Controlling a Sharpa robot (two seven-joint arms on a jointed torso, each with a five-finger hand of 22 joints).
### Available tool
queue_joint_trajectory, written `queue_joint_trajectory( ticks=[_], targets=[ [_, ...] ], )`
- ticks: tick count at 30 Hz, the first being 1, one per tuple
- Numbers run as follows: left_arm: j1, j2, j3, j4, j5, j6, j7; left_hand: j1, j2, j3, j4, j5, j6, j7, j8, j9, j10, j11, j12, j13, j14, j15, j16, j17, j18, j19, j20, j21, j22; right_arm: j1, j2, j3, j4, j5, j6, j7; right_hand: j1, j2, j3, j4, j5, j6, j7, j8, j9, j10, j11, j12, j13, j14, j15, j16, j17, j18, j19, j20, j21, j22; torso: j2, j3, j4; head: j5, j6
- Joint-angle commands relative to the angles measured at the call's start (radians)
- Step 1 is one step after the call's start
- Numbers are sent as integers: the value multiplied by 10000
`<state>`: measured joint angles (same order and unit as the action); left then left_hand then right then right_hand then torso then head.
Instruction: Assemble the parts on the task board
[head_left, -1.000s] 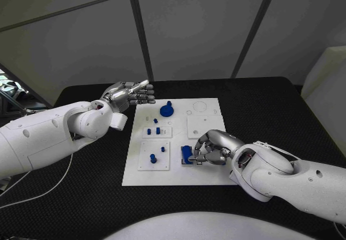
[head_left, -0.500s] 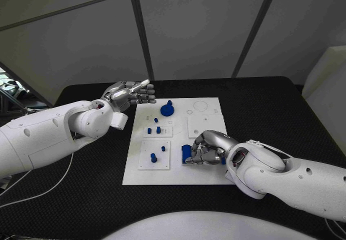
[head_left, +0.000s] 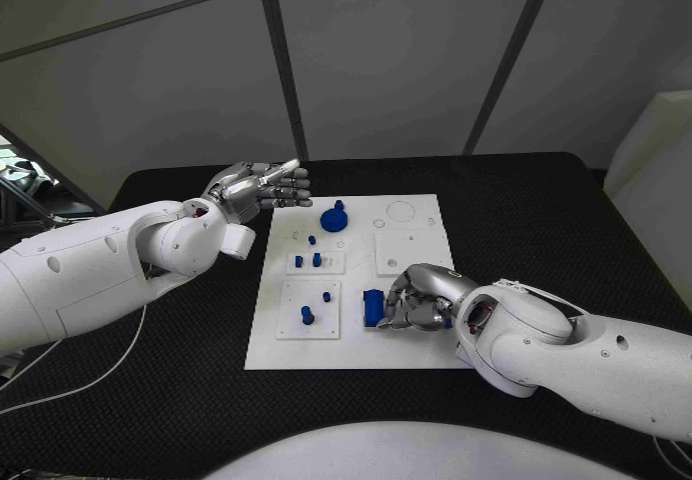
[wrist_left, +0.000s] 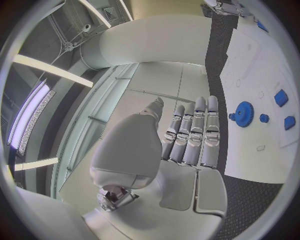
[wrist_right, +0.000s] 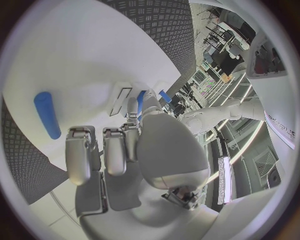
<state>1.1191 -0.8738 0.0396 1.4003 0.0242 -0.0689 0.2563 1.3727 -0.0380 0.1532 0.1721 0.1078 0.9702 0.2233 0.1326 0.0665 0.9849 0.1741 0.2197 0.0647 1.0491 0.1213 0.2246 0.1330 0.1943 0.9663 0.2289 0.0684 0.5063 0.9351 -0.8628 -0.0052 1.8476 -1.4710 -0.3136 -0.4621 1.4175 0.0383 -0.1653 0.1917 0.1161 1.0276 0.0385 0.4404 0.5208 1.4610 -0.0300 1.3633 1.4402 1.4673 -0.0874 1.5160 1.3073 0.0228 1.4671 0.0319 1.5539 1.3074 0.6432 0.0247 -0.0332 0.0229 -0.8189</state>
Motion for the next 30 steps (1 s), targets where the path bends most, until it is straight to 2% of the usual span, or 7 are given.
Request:
queue_joint_trajectory(
  ticks=[1, 9, 14, 19, 21, 25, 30],
  targets=[
    [15, -13, 7, 20, -80, 129, -17, 33, 32, -52, 11, -10, -88, 14, 12, -7, -63, -22, 41, -2, -35, 52, -62, 13, -132, -33, 43, -16, -13, 11, -53, 1, 87, -131, -154, 103, -230, -218, -157, 62, 13, 79, 36, -51, 19, 347, 0, -74, -144, 854, -3, 10, 1745, -181, 915, -45, 2, 2546, -7, 3, 8, 0, 13],
    [14, -35, 5, 23, -84, 135, -21, 34, 30, -60, 9, -10, -92, 15, 11, -8, -67, -21, 42, -2, -37, 53, -64, 14, -132, -34, 44, -15, -19, 11, -479, 0, 490, 216, -964, 753, -751, -467, -561, 342, 323, -74, 128, -185, 18, 278, 77, -260, -244, 826, 55, -77, 1612, -145, 822, 7, -127, 2480, -16, 8, -22, -7, 55],
    [13, -32, 2, 13, -84, 136, 2, 34, 30, -60, 9, -10, -92, 15, 11, -8, -67, -21, 42, -2, -37, 53, -64, 14, -132, -34, 44, -15, -19, 18, -1228, 40, 907, 566, -1269, 982, -568, -312, -579, 317, 650, -463, 337, -735, -207, 207, 244, -413, -320, 815, 185, -117, 1558, -133, 788, 108, -177, 2456, -29, -3, -21, -76, 91],
    [12, -14, -7, 3, -84, 88, 99, 39, 29, -66, 5, -10, -95, 14, 11, -8, -71, -20, 43, -2, -39, 54, -66, 14, -132, -35, 45, -15, -24, 28, -2031, 201, 1067, 699, -1203, 837, -345, -52, -546, 259, 851, -591, 513, -1397, -640, 187, 401, -486, -349, 817, 316, -117, 1562, -135, 795, 233, -171, 2462, -56, -15, -34, -118, 117],
    [12, -9, -11, 4, -85, 64, 134, 53, 36, -69, -3, -8, -91, 5, 15, -6, -68, -24, 48, -1, -38, 53, -67, 16, -131, -35, 45, -14, -31, 31, -2310, 233, 1107, 502, -1088, 655, -246, 51, -530, 232, 1099, -540, 557, -1651, -851, 185, 426, -513, -359, 813, 349, -128, 1546, -136, 800, 269, -164, 2466, -66, -19, -38, -154, 117],
    [12, 0, -17, 18, -85, 27, 193, 63, 43, -72, -8, -7, -86, 0, 20, -4, -64, -28, 53, 1, -36, 51, -67, 18, -130, -34, 45, -12, -37, 30, -2577, 259, 1090, 102, -827, 211, -153, 195, -517, 236, 1235, -317, 545, -1875, -1080, 204, 421, -518, -353, 812, 351, -132, 1544, -143, 820, 290, -139, 2480, -54, -22, -65, -269, 142],
    [11, 4, -20, 53, -85, 11, 249, 74, 49, -74, -14, -5, -80, -5, 24, -2, -60, -32, 58, 2, -33, 49, -67, 20, -129, -33, 45, -11, -43, 22, -2663, 266, 1083, -439, -614, -413, -216, 256, -588, 323, 1293, -74, 512, -2007, -1238, 223, 398, -524, -349, 811, 336, -138, 1536, -150, 839, 287, -112, 2494, -42, 4, -42, -360, 123]
  ],
)
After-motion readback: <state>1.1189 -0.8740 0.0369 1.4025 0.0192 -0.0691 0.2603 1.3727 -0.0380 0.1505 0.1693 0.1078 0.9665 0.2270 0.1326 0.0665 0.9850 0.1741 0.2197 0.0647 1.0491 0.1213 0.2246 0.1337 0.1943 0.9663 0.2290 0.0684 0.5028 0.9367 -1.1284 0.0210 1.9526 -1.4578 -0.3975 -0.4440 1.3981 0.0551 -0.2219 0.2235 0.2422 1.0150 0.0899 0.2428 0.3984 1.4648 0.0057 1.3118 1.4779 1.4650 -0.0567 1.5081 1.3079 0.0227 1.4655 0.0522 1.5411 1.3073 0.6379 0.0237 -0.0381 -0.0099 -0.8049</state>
